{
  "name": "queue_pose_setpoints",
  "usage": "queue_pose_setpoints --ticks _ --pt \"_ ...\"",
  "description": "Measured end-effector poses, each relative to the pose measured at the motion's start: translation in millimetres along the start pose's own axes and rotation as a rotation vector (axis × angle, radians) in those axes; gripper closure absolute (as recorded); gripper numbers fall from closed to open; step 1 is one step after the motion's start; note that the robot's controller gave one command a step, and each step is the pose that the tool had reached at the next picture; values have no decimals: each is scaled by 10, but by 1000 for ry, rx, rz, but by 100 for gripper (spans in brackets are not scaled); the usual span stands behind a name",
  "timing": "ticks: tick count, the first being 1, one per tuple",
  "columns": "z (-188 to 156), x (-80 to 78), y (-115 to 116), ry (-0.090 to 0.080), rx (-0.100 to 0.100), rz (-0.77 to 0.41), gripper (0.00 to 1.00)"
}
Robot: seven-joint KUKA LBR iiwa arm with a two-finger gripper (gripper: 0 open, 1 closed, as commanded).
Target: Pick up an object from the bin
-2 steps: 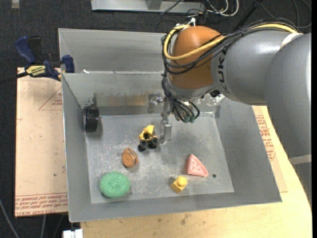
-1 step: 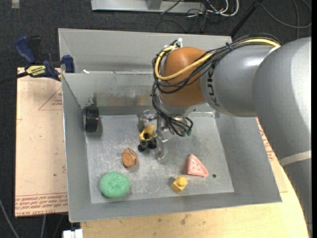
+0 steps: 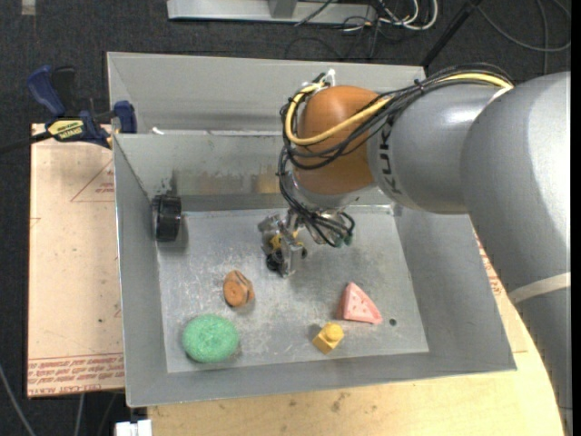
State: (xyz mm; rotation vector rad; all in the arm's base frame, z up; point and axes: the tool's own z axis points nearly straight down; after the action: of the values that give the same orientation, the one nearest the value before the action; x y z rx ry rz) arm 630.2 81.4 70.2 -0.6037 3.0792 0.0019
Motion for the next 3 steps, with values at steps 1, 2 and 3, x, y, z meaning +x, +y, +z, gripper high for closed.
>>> queue_pose_setpoints --ticks 1,2,3 --pt "3 3 -2 1 -1 1 100" --pt "3 3 -2 1 -1 0 100" --pt "3 3 -2 1 -1 0 100"
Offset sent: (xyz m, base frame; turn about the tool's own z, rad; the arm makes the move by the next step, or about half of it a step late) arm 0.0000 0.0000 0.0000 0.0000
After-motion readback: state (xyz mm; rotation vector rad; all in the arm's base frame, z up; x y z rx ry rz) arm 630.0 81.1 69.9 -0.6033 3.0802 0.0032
